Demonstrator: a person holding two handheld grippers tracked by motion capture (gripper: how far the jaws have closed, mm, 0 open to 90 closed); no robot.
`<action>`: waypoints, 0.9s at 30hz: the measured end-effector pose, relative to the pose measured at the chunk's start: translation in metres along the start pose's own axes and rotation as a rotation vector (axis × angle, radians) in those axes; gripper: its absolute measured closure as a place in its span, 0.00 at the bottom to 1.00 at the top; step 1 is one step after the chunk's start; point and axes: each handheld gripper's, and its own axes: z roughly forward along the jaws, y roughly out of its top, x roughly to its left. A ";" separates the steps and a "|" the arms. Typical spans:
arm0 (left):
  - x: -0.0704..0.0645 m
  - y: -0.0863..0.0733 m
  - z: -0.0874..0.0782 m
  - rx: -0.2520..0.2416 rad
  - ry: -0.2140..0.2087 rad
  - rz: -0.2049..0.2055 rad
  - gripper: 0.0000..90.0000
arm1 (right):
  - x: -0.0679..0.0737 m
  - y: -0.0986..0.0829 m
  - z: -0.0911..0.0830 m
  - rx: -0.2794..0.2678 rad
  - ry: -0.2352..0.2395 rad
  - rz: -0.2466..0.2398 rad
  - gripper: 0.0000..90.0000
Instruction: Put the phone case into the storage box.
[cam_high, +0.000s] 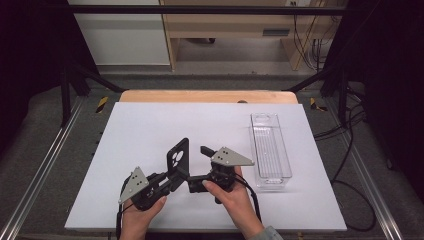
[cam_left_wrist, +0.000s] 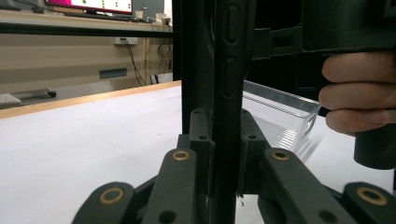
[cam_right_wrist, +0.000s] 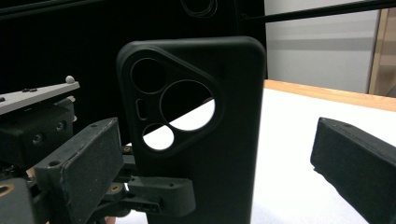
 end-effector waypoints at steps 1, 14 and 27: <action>-0.001 0.000 0.000 0.003 -0.002 0.002 0.89 | 0.000 0.000 0.000 0.000 0.000 0.000 0.03; -0.012 -0.002 0.007 0.021 -0.039 0.012 0.89 | 0.006 -0.001 0.003 -0.002 -0.005 0.001 0.03; -0.021 -0.003 0.011 0.029 -0.068 0.015 0.89 | 0.010 -0.003 0.005 0.001 -0.018 0.002 0.03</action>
